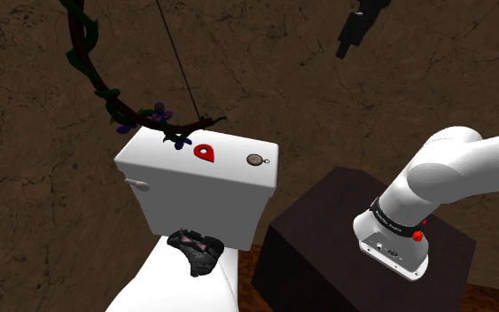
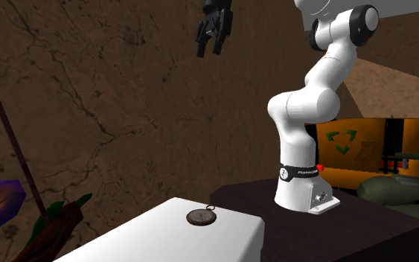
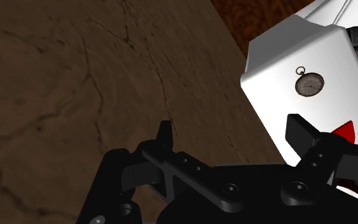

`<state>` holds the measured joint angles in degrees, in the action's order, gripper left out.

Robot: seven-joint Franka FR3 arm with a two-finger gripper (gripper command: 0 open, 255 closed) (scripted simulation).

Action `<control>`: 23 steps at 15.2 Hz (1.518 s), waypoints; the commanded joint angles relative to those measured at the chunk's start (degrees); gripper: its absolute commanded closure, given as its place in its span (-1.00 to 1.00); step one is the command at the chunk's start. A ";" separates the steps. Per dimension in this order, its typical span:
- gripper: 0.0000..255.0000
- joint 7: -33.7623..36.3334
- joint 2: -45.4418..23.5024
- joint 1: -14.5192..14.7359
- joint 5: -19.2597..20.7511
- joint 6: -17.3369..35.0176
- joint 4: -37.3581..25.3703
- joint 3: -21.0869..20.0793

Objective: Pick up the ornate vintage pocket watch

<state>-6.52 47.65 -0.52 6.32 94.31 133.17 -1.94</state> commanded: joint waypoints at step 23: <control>-1.00 1.90 -23.94 9.20 -6.27 37.90 17.96 -8.20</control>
<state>-4.79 25.29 8.24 0.28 130.25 150.73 -9.62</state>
